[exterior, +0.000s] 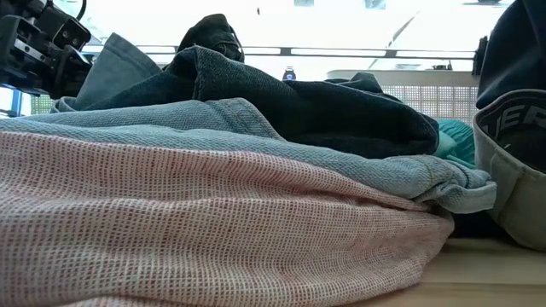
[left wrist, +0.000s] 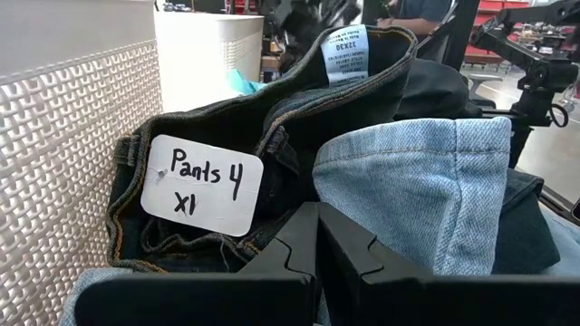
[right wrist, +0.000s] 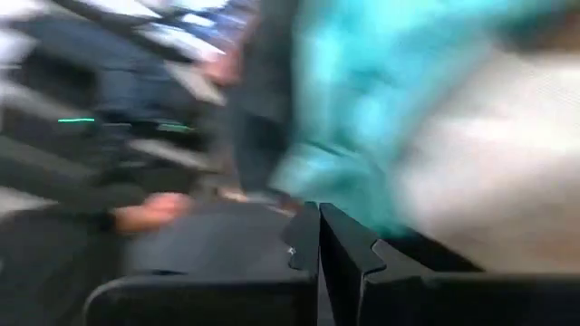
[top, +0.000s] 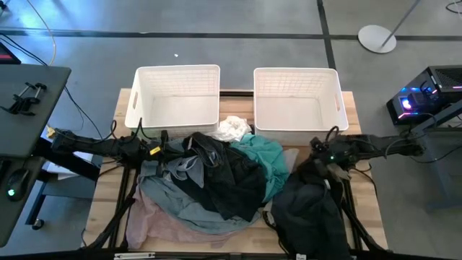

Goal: Sort clothes
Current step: Put the black pants into the right white bin

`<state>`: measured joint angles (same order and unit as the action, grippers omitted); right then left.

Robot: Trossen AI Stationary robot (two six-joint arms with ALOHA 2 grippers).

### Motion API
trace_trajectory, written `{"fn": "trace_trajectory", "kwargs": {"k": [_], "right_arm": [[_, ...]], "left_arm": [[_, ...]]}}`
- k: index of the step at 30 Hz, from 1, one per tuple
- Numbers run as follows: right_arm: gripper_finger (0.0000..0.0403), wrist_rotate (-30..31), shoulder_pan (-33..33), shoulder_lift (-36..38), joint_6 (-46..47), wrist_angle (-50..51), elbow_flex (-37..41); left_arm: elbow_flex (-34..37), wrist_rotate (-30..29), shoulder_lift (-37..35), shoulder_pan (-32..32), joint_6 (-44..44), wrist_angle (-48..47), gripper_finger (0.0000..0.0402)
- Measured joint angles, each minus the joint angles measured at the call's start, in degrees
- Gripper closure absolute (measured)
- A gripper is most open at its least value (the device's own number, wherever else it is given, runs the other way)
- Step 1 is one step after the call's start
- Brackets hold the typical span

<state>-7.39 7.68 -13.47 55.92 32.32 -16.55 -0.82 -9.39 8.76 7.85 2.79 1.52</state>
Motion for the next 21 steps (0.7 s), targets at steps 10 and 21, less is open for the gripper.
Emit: {"fn": "trace_trajectory", "kwargs": {"k": [10, 21], "right_arm": [[0.0403, 16.2, 0.1, 0.0, 10.4, 4.9, 5.7], [0.0403, 12.7, 2.5, -1.2, -2.6, -31.9, 6.7]], "left_arm": [[0.0, 0.0, 0.0, 0.0, 0.0, 0.0, 0.0402], [0.0, 0.0, 0.0, 0.0, 0.0, 0.0, 0.0402]]}}
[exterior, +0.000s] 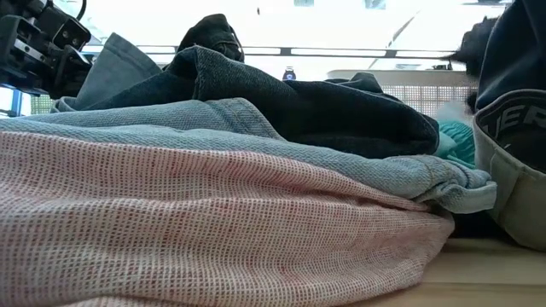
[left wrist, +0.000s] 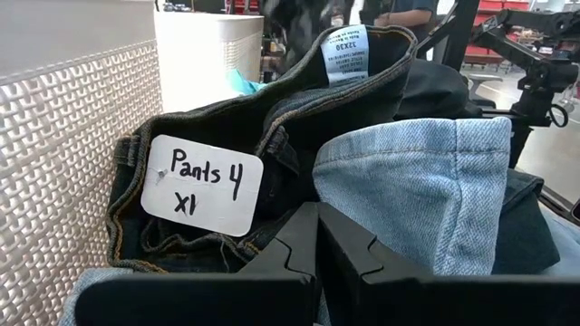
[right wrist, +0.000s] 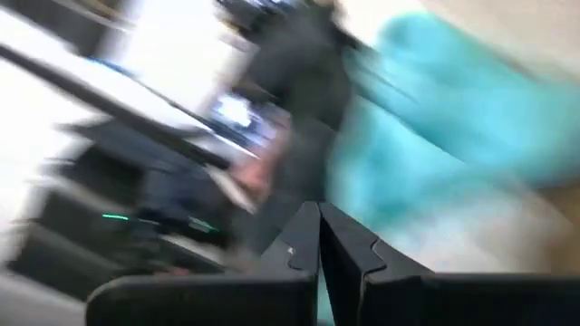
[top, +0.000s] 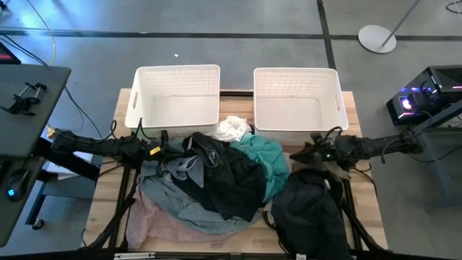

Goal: Sort clothes
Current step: Put the black pants into the right white bin

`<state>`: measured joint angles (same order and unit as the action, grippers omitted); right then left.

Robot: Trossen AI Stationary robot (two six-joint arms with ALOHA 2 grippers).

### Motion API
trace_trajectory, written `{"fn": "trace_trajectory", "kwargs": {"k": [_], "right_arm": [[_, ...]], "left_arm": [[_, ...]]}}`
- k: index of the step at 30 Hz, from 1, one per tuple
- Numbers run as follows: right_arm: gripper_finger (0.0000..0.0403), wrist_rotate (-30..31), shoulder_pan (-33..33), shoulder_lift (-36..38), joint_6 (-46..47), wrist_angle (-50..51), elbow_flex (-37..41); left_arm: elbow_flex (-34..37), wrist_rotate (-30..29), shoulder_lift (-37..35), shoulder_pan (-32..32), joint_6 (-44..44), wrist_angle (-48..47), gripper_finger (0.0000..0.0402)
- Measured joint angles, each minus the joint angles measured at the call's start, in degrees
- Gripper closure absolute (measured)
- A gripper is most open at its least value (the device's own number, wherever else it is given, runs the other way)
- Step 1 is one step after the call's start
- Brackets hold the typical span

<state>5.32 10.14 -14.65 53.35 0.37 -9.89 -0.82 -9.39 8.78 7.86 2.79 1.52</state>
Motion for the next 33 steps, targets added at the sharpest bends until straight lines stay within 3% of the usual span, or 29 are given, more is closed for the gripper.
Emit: {"fn": "trace_trajectory", "kwargs": {"k": [9, 13, 17, 20, 24, 29, 33], "right_arm": [[0.0403, -0.5, 5.1, -7.0, -22.0, -28.7, -0.1], [0.0403, -1.1, 8.0, -12.8, -40.7, -36.5, -2.5], [0.0403, -1.4, 9.9, -18.7, -46.3, -37.4, -7.9], [0.0403, -1.7, 10.9, -22.3, -46.5, -29.5, -14.5], [0.0403, 3.2, 12.2, -28.0, -41.4, -8.3, -26.1], [0.0403, 10.8, 14.1, -38.0, -28.5, 19.7, -41.0], [0.0402, 9.6, 15.8, -47.0, -14.8, 38.1, -51.3]], "left_arm": [[0.0, 0.0, 0.0, 0.0, 0.0, 0.0, 0.0402], [0.0, 0.0, 0.0, 0.0, 0.0, 0.0, 0.0402], [0.0, 0.0, 0.0, 0.0, 0.0, 0.0, 0.0402], [0.0, 0.0, 0.0, 0.0, 0.2, 0.0, 0.0401], [0.0, 0.0, 0.0, 0.0, 2.9, 0.0, 0.0402], [0.0, -0.1, 0.0, 0.0, 10.5, 0.0, 0.0402], [0.0, -0.2, 0.0, 0.0, 10.2, 0.0, 0.0402]]}}
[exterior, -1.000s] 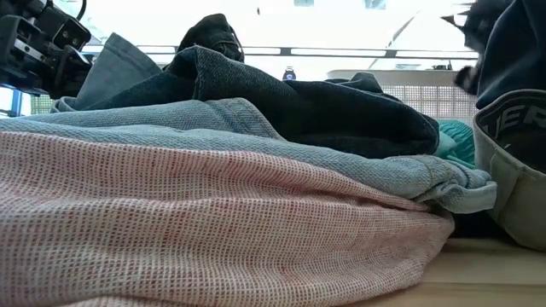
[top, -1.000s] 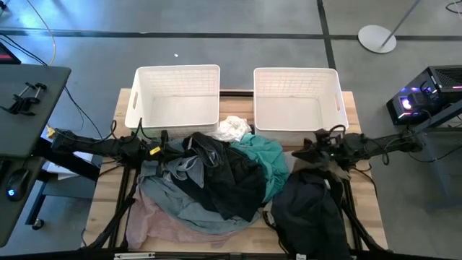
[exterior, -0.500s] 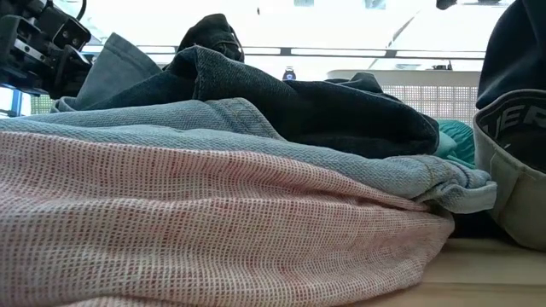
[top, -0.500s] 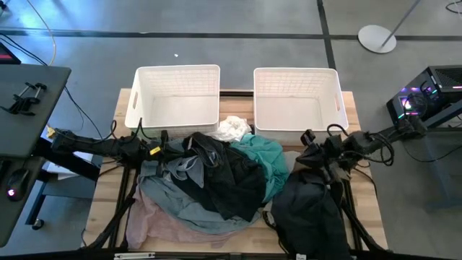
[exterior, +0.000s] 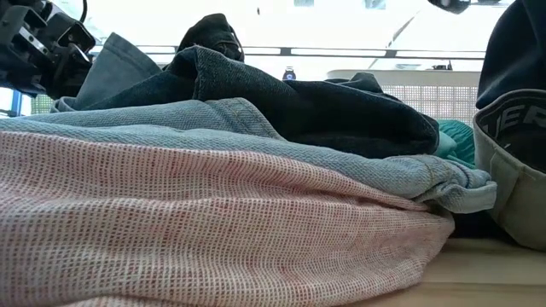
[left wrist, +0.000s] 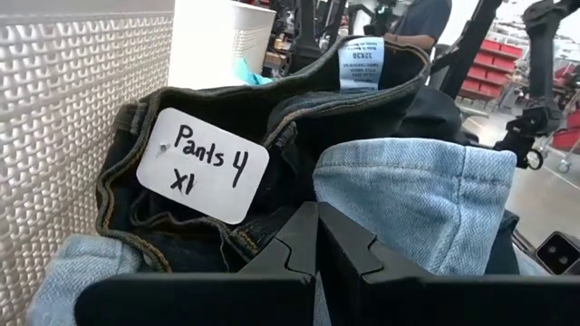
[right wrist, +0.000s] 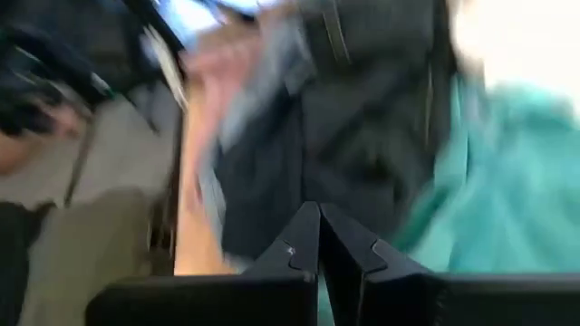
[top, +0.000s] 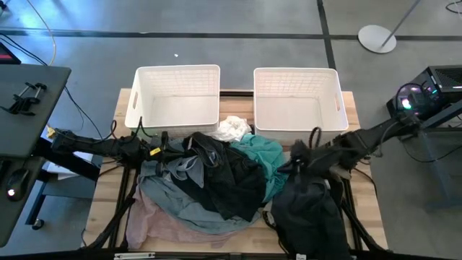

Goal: Sort clothes
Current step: Put the black pants into the right white bin

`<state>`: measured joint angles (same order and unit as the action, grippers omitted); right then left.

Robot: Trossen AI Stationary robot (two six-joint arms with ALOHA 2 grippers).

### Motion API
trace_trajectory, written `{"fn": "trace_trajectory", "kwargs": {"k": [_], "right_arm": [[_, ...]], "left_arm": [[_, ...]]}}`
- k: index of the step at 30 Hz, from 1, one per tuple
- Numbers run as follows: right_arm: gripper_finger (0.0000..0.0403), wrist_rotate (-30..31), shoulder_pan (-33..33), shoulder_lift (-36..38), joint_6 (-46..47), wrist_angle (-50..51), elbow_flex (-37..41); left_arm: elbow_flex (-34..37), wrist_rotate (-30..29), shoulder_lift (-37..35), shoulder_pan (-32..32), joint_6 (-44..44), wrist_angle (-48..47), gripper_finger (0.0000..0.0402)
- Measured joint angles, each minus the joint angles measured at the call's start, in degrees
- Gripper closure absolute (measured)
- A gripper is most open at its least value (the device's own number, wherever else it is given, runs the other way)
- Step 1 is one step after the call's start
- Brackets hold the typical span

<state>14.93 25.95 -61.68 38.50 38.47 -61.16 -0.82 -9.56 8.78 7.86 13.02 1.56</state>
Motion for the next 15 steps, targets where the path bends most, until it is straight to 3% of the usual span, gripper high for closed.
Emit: {"fn": "trace_trajectory", "kwargs": {"k": [6, 11, 15], "right_arm": [[0.0357, -9.3, 3.2, -11.0, 16.9, 16.2, -11.0], [0.0275, -18.1, 6.5, -16.9, 29.2, 22.0, -16.3], [0.0203, -21.0, 9.7, -19.8, 36.1, 26.5, -18.0]], "left_arm": [[0.0, 0.0, 0.0, 0.0, 0.0, 0.0, 0.0401], [0.0, 0.0, 0.0, 0.0, 0.4, 0.0, 0.0401], [0.0, 0.0, 0.0, 0.0, 0.4, 0.0, 0.0401]]}}
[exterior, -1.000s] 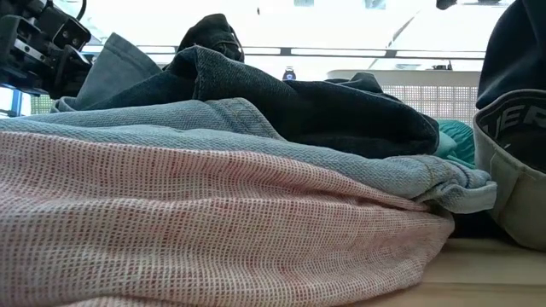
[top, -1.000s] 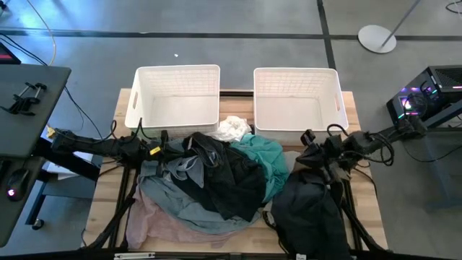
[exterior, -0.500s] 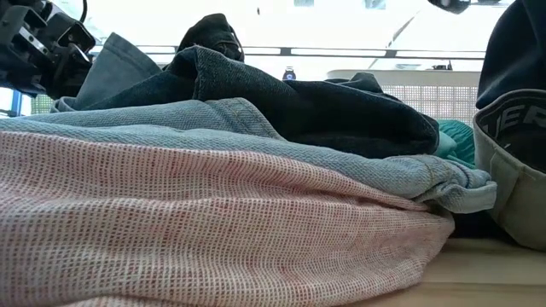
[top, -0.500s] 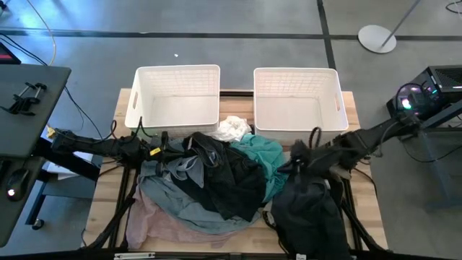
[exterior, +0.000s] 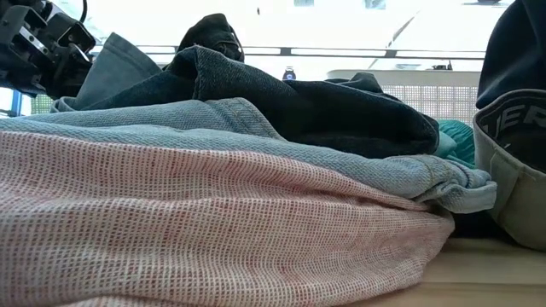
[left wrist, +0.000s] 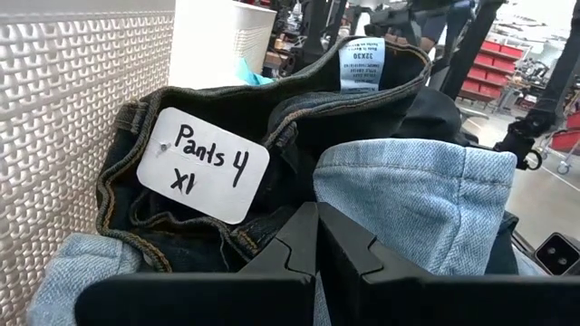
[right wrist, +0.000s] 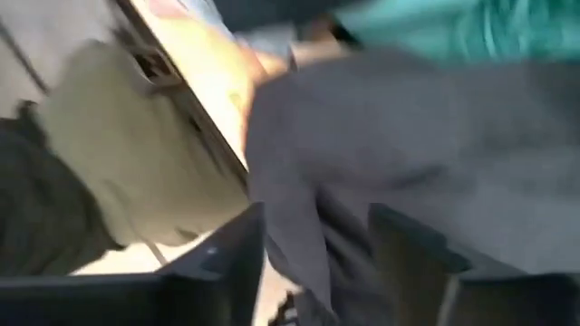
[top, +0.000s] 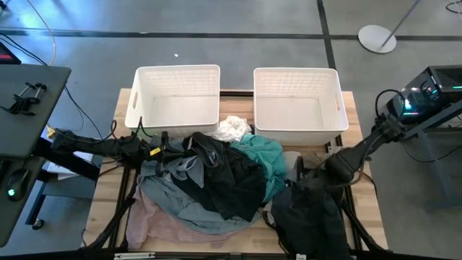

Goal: Sort clothes
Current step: Put the black pants into the right white bin

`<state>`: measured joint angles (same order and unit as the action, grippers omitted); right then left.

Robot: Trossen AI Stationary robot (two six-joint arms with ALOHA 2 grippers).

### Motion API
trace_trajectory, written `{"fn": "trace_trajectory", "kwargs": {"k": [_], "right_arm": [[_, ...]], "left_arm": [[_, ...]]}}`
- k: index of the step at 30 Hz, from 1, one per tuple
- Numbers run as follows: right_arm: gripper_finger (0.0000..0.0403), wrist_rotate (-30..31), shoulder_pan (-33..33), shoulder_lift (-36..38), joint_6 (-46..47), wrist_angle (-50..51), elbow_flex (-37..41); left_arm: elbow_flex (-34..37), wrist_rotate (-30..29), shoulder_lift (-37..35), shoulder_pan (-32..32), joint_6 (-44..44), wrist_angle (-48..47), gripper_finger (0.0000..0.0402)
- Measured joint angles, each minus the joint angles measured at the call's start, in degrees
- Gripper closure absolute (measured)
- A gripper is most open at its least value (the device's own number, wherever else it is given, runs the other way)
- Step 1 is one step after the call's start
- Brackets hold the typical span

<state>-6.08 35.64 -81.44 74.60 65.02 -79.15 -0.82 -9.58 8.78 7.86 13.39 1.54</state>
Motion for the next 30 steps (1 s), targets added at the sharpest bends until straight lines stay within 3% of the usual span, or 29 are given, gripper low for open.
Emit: {"fn": "trace_trajectory", "kwargs": {"k": [4, 10, 14, 19, 22, 24, 28, 30], "right_arm": [[0.0156, 0.7, 2.2, -1.2, 2.6, 7.5, 0.5], [0.0146, 6.3, 3.0, -1.9, 4.1, 18.6, 2.5], [0.0146, 4.8, 2.9, -1.9, 3.8, 15.0, 7.3], [0.0156, -1.6, 2.6, -2.0, 0.0, 0.1, 16.8], [0.0194, -1.3, 2.6, -2.0, -2.1, -9.7, 21.3], [0.0242, 0.0, 2.6, -2.0, -3.8, -14.2, 22.9], [0.0366, 4.6, 2.7, -1.9, -6.3, -14.0, 21.3], [0.0385, 9.3, 2.7, -1.5, -7.6, -11.9, 17.9]], "left_arm": [[0.0, 0.0, 0.0, 0.0, 0.0, 0.0, 0.0402], [0.0, 0.0, 0.0, 0.0, 0.0, 0.0, 0.0402], [0.0, 0.0, 0.0, 0.0, 0.0, 0.0, 0.0401], [0.0, 0.0, 0.0, 0.0, 0.0, 0.0, 0.0402], [0.0, 0.0, 0.0, 0.0, 0.0, 0.0, 0.0402], [0.0, 0.0, 0.0, 0.0, 0.0, 0.0, 0.0402], [0.0, 0.0, 0.0, 0.0, 0.0, 0.0, 0.0401], [0.0, 0.0, 0.0, 0.0, 0.0, 0.0, 0.0402]]}}
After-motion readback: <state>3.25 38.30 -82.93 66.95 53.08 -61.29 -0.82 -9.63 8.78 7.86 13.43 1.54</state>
